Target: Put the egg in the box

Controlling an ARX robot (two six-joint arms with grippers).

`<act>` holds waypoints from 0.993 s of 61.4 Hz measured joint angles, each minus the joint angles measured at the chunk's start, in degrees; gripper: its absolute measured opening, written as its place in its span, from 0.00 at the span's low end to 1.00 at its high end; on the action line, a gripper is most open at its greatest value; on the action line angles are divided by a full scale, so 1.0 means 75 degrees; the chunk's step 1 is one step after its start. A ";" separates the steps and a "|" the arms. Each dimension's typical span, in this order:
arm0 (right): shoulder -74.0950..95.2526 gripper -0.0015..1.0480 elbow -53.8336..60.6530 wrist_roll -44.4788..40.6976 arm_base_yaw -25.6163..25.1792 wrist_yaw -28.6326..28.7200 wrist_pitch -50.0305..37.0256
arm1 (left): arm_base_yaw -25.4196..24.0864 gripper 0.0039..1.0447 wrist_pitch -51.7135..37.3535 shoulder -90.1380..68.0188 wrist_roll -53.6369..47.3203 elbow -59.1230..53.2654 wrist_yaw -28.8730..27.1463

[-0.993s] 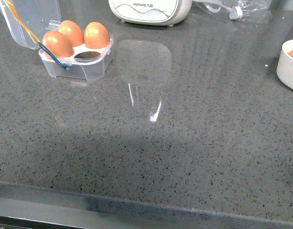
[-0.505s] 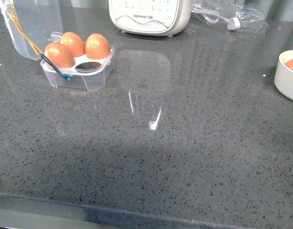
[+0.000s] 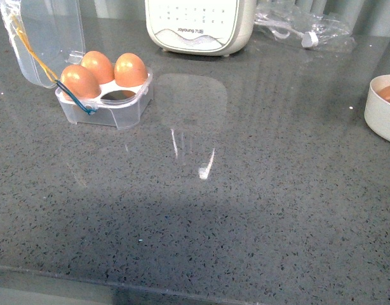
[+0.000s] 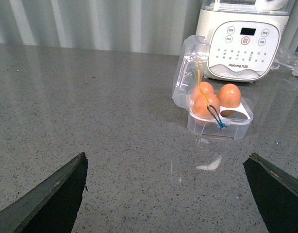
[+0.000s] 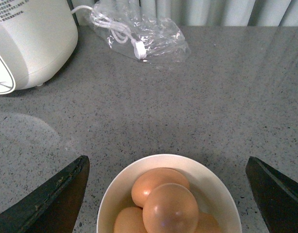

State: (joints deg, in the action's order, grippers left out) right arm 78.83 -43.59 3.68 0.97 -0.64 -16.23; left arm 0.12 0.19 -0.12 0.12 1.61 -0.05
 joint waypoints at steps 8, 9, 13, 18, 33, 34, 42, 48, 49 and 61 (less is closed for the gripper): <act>0.0434 0.93 -0.0259 0.0201 0.0009 0.0038 0.0166 | 0.0000 0.94 0.0000 0.0003 0.0000 0.0000 0.0003; 0.0498 0.93 -0.0283 0.0230 0.0012 0.0035 0.0187 | 0.0000 0.94 0.0000 0.0000 0.0000 0.0000 0.0000; 0.0644 0.93 -0.0306 0.0283 0.0020 0.0023 0.0216 | 0.0000 0.94 0.0000 0.0000 0.0000 0.0000 0.0000; 0.0787 0.93 -0.0306 0.0306 0.0041 0.0012 0.0216 | 0.0000 0.94 0.0000 0.0000 0.0000 0.0000 0.0000; 0.0857 0.93 -0.0058 0.0306 0.0146 -0.0076 0.0102 | 0.0000 0.94 0.0000 0.0003 0.0000 0.0000 0.0000; 0.0866 0.93 -0.0035 0.0303 0.0152 -0.0076 0.0096 | 0.0000 0.94 0.0000 0.0003 0.0000 0.0000 0.0003; 0.0924 0.93 0.0114 0.0242 0.0152 -0.0108 -0.0026 | 0.0000 0.94 0.0000 0.0003 0.0000 0.0000 0.0000; 0.0991 0.93 0.0125 0.0192 0.0102 -0.0108 -0.0099 | 0.0000 0.94 0.0000 0.0000 0.0000 0.0000 0.0000; 0.0997 0.93 0.0125 0.0189 0.0096 -0.0108 -0.0102 | 0.0000 0.94 0.0000 0.0000 0.0000 0.0000 0.0000; 0.1035 0.70 0.0131 0.0160 0.0052 -0.0137 -0.0102 | 0.0000 0.94 0.0000 0.0000 0.0000 0.0000 0.0000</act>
State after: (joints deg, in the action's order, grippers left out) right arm 86.59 -42.61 4.89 1.37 -1.67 -16.99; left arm 0.12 0.19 -0.12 0.12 1.61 -0.05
